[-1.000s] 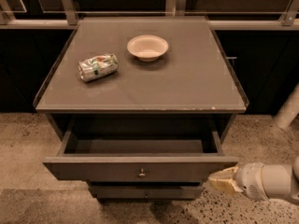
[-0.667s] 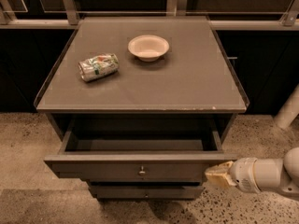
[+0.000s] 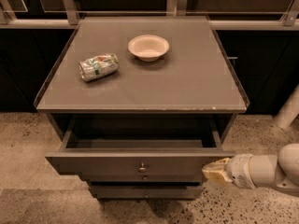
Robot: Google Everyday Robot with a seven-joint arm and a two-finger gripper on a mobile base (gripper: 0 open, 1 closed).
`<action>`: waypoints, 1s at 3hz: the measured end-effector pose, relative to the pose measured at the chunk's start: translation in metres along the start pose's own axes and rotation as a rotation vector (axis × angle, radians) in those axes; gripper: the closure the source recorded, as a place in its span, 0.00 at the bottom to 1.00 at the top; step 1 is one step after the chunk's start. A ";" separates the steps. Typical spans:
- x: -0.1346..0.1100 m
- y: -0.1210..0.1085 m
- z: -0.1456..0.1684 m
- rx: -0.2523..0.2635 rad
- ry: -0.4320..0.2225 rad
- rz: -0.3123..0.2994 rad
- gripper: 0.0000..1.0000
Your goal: Close top drawer
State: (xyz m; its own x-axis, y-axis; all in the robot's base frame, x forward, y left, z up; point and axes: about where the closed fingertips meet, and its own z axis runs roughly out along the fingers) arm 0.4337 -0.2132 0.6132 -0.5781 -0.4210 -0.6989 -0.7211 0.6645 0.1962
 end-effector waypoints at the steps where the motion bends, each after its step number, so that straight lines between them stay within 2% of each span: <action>1: -0.007 -0.001 0.005 0.002 -0.008 -0.019 1.00; 3: -0.050 -0.014 0.028 0.042 -0.071 -0.090 1.00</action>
Offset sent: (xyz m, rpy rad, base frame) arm 0.1061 0.0534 0.0295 -0.0245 -0.2516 0.0227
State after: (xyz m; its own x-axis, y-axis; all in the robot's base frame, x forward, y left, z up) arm 0.4833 -0.1837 0.6262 -0.4823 -0.4360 -0.7598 -0.7511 0.6522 0.1026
